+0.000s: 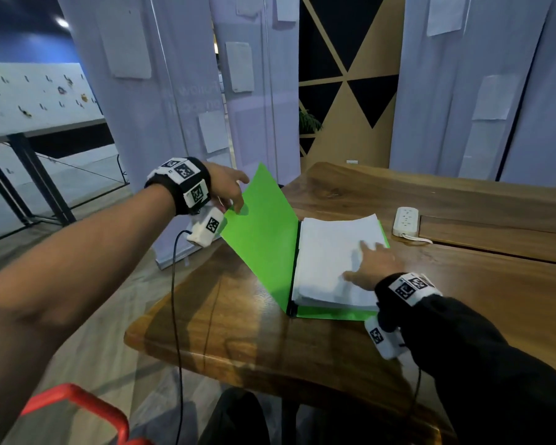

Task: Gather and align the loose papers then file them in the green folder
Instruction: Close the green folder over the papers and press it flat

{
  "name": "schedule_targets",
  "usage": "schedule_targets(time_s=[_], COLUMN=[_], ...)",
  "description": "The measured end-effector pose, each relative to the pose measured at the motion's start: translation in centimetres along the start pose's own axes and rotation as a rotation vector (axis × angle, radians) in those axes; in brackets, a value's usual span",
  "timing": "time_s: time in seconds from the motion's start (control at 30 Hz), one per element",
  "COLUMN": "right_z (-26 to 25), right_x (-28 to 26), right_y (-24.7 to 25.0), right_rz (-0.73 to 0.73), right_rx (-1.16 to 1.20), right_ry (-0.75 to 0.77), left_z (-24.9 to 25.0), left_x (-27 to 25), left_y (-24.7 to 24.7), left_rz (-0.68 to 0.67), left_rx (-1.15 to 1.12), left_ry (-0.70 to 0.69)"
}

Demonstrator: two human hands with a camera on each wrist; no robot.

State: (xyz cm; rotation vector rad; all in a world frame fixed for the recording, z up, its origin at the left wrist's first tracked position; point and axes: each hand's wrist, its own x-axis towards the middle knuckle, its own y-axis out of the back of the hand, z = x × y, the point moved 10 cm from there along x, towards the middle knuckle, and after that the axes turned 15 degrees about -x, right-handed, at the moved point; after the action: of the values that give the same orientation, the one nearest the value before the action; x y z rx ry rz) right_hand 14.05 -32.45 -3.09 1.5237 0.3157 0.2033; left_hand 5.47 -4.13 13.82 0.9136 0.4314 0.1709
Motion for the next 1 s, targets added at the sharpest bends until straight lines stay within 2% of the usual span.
schedule_targets(time_s=[0.1, 0.17, 0.3, 0.4, 0.5, 0.63, 0.7, 0.77, 0.83, 0.87, 0.93, 1.0], right_z=[-7.3, -10.3, -12.6, -12.7, -12.9, -10.8, -9.2, -6.2, -3.6, -2.9, -2.3, -1.9], right_x=[-1.5, -2.8, -4.2, -3.8, -3.6, -2.3, -1.5, -0.4, -0.9, -1.4, -2.4, -3.4], right_y=[-1.4, -2.3, -3.3, -3.7, -3.9, -3.9, -2.0, 0.8, 3.6, 5.2, 8.4, 10.9], right_rz=[-0.053, -0.095, -0.132, -0.161, -0.168, -0.245, -0.187, -0.065, -0.062, -0.089, -0.129, -0.112], right_rx=[-0.012, -0.052, -0.15, -0.211, -0.147, 0.214, 0.567, 0.948, 1.378, 1.529, 1.637, 1.537], right_ry=[0.404, 0.539, 0.623, 0.625, 0.622, 0.536, 0.468, 0.312, 0.164, 0.15, 0.202, 0.237], left_z=[1.4, 2.3, 4.6, 6.4, 8.1, 9.8, 10.0, 10.4, 10.5, 10.4, 9.9, 8.7], left_x=[-0.7, -1.2, -2.3, -2.8, -2.9, -2.4, -2.0, -1.9, -1.7, -1.5, -0.8, 0.1], left_y=[-0.5, -0.7, -1.6, -2.8, -4.4, -5.8, -6.5, -7.6, -8.9, -9.5, -10.4, -11.1], left_rz=[-0.04, -0.061, -0.121, -0.169, -0.188, -0.149, -0.137, -0.139, -0.158, -0.159, -0.126, -0.066], left_rx=[-0.048, -0.067, -0.115, -0.176, -0.271, -0.427, -0.499, -0.565, -0.623, -0.645, -0.691, -0.736], left_ry=[-0.049, -0.085, -0.199, -0.285, -0.342, -0.38, -0.385, -0.405, -0.423, -0.424, -0.415, -0.38])
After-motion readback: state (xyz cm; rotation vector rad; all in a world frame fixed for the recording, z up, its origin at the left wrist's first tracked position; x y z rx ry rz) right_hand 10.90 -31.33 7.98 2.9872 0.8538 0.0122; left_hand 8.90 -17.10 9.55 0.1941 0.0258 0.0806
